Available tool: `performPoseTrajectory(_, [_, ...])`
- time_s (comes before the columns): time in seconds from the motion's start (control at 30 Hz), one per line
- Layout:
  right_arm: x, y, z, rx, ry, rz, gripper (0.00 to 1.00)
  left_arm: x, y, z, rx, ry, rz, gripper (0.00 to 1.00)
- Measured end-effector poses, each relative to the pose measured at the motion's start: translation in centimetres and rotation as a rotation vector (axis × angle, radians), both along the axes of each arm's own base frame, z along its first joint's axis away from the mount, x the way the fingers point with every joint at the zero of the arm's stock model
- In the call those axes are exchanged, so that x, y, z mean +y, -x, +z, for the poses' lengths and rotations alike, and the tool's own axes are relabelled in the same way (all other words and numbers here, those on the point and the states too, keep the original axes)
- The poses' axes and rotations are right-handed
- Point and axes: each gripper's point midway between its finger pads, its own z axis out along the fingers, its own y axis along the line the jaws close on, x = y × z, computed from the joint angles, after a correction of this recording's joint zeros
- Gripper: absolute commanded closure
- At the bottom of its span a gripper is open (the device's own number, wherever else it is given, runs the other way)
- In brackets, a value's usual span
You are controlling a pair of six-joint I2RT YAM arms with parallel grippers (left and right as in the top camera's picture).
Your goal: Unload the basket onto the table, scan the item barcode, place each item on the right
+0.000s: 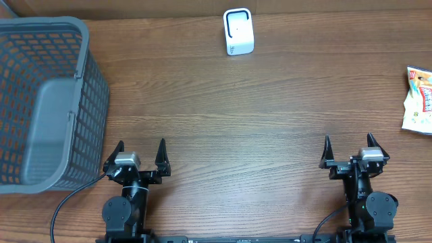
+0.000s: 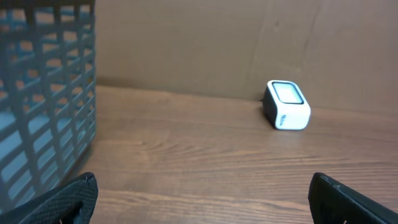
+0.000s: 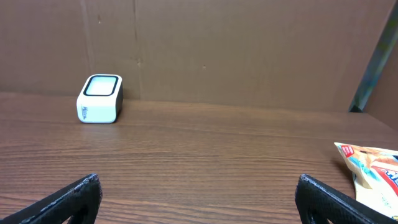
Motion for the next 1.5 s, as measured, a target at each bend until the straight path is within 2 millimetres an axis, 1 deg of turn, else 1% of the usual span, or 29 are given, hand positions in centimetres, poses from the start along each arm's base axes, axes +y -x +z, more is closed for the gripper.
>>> performPoseTrajectory(0.27, [0.0, 0.0, 0.0, 0.0, 0.0, 0.0, 0.0, 0.7, -0.2, -1.7, 0.033, 0.01, 0.04, 0.0])
performPoseTrajectory(0.43, [0.0, 0.0, 0.0, 0.0, 0.0, 0.0, 0.0, 0.1, -0.2, -1.5, 0.024, -0.029, 0.017, 0.0])
performPoseTrajectory(0.63, [0.0, 0.0, 0.0, 0.0, 0.0, 0.0, 0.0, -0.6, -0.2, -1.5, 0.022, -0.127, -0.009, 0.0])
performPoseTrajectory(0.9, [0.0, 0.0, 0.0, 0.0, 0.0, 0.0, 0.0, 0.0, -0.2, -1.5, 0.024, -0.149, 0.02, 0.0])
performPoseTrajectory(1.07, [0.0, 0.0, 0.0, 0.0, -0.001, 0.0, 0.0, 1.9, -0.1, -1.5, 0.028, -0.117, 0.101, 0.0])
performPoseTrajectory(1.13, [0.0, 0.0, 0.0, 0.0, 0.0, 0.0, 0.0, 2.2, -0.1, -1.5, 0.029, -0.11, 0.116, 0.0])
performPoseTrajectory(1.5, [0.0, 0.0, 0.0, 0.0, 0.0, 0.0, 0.0, 2.5, -0.1, -1.5, 0.027, -0.092, 0.133, 0.0])
